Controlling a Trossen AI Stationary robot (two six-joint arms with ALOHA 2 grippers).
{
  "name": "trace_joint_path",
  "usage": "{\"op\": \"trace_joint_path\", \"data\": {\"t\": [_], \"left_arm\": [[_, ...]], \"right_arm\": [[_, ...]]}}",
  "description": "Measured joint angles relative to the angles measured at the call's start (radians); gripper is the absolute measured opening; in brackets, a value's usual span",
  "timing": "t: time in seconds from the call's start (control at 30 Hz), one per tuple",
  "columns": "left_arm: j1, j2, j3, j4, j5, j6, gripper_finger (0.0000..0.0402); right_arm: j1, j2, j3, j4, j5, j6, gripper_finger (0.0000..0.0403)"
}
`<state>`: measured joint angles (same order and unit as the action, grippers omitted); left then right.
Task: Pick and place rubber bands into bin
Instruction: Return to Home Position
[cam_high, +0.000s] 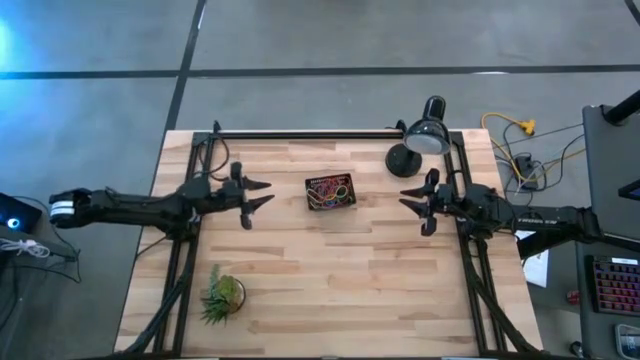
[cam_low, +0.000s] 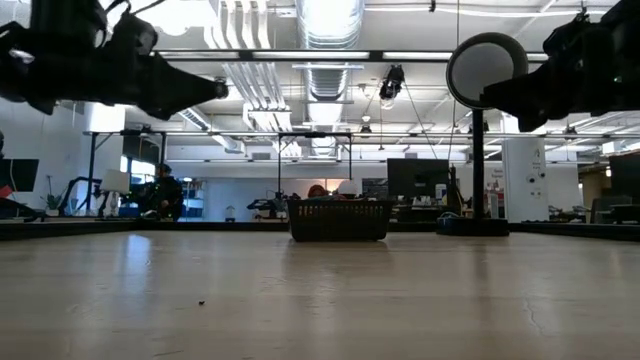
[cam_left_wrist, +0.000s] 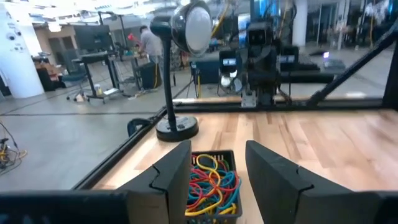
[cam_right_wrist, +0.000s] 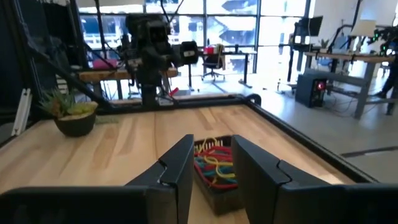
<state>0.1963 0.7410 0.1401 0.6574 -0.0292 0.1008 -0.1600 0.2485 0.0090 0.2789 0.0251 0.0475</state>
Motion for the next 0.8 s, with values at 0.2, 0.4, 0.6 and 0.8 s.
{"op": "trace_joint_path", "data": {"t": [0.2, 0.4, 0.6, 0.8], "left_arm": [[0.000, -0.115, -0.097, 0.051, 0.000, -0.039, 0.0137], [0.000, -0.205, -0.131, -0.001, 0.003, -0.068, 0.0137], [-0.001, -0.227, -0.132, -0.014, 0.010, -0.061, 0.0137], [-0.001, -0.196, -0.132, -0.014, 0.015, -0.069, 0.0137]], "right_arm": [[0.000, 0.002, 0.000, -0.020, 0.001, 0.002, 0.0102], [0.000, 0.002, 0.000, -0.020, 0.002, 0.006, 0.0102], [0.000, 0.005, 0.000, -0.020, 0.003, 0.006, 0.0102], [0.000, 0.025, 0.000, -0.017, 0.003, 0.005, 0.0102]]}}
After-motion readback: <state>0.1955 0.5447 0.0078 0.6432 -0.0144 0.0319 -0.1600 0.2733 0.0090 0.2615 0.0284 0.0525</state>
